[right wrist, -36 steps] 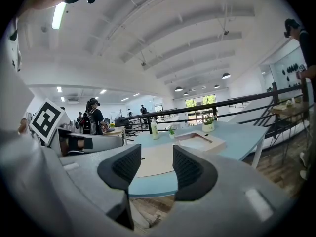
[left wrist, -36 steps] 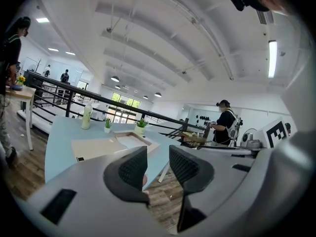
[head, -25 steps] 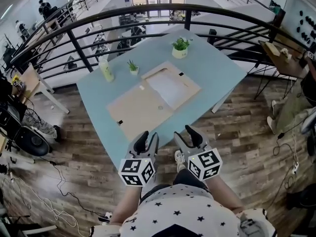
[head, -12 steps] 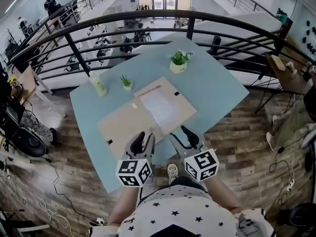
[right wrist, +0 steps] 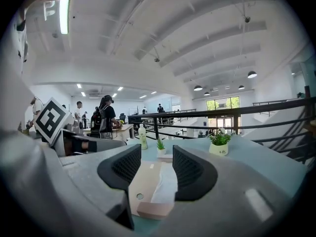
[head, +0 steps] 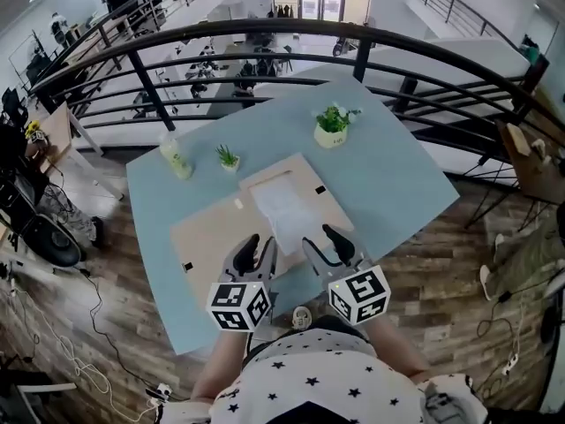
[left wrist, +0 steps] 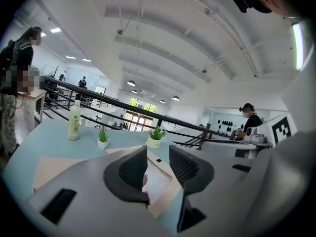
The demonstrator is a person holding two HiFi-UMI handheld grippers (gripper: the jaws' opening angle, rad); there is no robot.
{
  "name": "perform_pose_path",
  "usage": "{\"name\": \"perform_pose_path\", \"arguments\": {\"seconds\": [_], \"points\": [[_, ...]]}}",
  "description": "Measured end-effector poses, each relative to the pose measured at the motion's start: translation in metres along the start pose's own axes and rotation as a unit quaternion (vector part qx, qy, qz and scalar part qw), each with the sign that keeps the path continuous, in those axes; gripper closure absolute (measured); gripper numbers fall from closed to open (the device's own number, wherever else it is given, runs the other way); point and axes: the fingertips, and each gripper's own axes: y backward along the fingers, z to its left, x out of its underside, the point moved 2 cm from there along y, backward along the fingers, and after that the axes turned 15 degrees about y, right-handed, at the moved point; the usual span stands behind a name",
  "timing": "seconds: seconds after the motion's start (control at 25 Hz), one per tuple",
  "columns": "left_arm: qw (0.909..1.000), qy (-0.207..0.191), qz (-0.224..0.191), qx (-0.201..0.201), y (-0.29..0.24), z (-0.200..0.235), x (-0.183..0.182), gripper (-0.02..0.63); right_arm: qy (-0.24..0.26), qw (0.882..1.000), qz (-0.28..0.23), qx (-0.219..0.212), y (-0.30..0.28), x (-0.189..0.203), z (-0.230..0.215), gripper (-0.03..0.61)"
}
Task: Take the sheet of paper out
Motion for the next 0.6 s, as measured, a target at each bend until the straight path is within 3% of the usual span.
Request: {"name": "perform_pose_path", "arguments": {"seconds": [0.6], "points": [[0.9976,0.024,0.005,-0.065,-0.069,0.036,0.009,0.482,0.005,0.998,0.018,-0.053,-0.046,0.027,-0.048,0.394]]}}
